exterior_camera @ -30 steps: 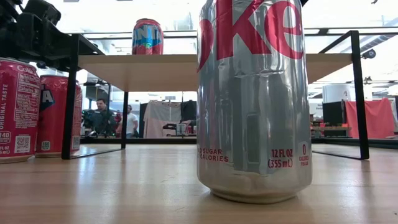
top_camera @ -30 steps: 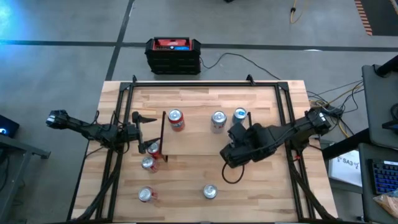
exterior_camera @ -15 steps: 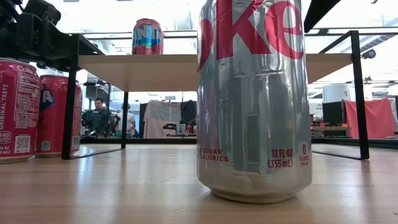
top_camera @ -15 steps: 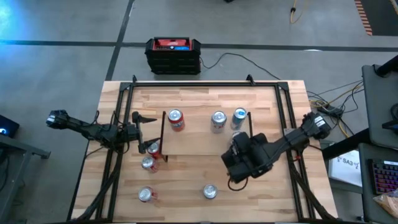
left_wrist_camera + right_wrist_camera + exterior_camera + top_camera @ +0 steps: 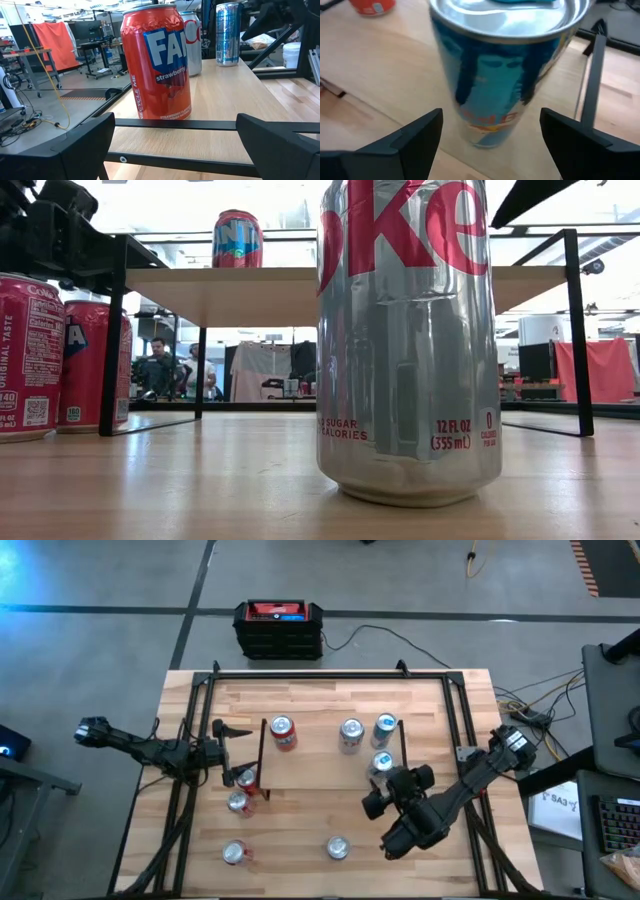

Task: Place canned beverage on shelf
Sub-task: Put the blue soda can on the shelf aligned with the other blue soda can

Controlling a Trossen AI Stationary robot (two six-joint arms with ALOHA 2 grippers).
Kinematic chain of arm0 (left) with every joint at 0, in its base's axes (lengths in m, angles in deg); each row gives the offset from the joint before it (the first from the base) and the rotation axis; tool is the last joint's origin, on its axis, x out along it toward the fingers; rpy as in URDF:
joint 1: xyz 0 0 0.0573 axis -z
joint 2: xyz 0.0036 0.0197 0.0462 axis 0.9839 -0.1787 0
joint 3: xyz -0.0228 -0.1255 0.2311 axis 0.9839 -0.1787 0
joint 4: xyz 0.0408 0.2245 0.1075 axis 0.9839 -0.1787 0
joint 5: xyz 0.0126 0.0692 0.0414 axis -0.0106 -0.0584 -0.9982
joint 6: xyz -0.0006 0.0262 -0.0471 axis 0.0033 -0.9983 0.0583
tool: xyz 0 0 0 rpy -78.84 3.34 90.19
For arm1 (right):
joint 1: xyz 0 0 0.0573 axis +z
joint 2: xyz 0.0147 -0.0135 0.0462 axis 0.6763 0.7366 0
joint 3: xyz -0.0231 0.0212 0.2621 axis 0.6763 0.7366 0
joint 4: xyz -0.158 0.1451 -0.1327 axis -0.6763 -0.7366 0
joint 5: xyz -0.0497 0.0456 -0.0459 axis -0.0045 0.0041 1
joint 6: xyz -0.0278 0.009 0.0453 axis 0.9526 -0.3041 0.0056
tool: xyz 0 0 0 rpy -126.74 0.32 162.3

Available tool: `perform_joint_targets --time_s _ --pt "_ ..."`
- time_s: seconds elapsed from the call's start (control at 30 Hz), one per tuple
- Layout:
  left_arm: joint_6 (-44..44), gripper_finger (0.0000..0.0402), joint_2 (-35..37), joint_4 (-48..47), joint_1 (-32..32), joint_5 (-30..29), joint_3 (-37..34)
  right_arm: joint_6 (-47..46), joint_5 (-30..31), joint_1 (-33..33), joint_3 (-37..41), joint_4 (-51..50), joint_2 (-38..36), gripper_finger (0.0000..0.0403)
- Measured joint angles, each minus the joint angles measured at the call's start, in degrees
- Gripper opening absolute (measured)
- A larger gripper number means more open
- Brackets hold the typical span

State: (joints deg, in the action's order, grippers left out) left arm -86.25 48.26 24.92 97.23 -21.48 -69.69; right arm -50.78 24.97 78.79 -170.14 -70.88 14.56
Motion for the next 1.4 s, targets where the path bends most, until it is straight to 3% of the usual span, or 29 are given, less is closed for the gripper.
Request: perform_joint_targets --time_s 0.37,0.77,1.4 --pt "0.0 0.04 0.0 0.0 0.0 0.0 0.0 4.3 4.3 0.6 0.4 3.6 0.0 0.0315" --pt "0.0 0.04 0.0 0.0 0.0 0.0 0.0 -2.4 7.4 0.2 3.3 3.5 0.0 0.0309" --pt "0.0 0.04 0.0 0.0 0.0 0.0 0.0 -4.2 8.6 -0.4 4.0 3.7 0.0 0.0219"
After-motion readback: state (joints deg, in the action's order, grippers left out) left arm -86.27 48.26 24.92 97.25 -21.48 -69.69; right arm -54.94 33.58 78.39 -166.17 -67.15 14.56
